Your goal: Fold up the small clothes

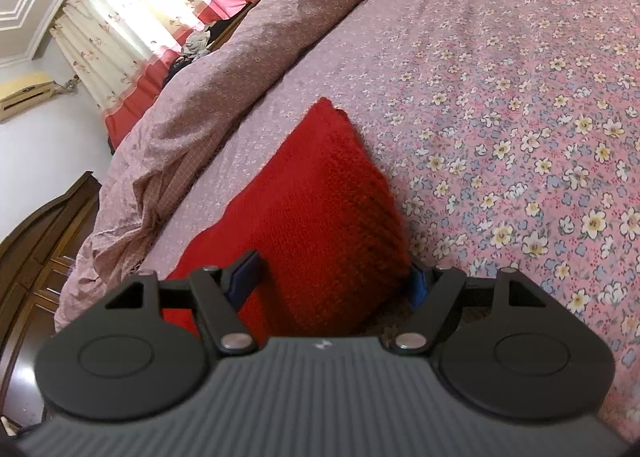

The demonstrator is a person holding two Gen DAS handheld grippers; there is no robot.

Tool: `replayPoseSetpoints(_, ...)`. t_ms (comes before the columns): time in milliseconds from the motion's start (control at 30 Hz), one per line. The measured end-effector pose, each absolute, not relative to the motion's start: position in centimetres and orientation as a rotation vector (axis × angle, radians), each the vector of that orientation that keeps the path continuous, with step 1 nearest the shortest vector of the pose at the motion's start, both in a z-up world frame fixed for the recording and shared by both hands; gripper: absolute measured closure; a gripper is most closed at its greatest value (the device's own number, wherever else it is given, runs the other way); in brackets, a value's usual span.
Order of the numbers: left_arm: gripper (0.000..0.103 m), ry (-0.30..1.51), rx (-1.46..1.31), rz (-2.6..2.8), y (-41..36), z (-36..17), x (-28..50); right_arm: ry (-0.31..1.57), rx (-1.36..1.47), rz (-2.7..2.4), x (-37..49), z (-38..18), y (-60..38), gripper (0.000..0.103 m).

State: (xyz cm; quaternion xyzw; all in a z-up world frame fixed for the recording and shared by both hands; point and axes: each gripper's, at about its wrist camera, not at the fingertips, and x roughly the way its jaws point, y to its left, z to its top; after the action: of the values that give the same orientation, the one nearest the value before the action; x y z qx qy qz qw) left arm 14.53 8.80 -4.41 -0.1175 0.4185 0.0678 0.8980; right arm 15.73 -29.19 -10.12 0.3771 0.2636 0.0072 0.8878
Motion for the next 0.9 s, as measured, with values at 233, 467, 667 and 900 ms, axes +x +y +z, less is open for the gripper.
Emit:
replayPoseSetpoints(233,0.033,0.881,-0.26,0.15,9.0,-4.6,14.5,0.612,0.878,0.025,14.0,-9.7,-29.0,0.03)
replayPoseSetpoints(467,0.033,0.889,-0.267,0.151,9.1,-4.8,14.7,0.596,0.933,0.051,14.7,-10.5,-28.9,0.029)
replayPoseSetpoints(667,0.032,0.894,-0.264,0.151,9.1,-4.8,14.9,0.565,0.911,0.055,15.4,-10.7,-28.3,0.03)
replayPoseSetpoints(900,0.032,0.899,-0.264,0.152,9.1,-4.9,15.0,0.523,0.903,0.068,15.7,-11.3,-27.6,0.031)
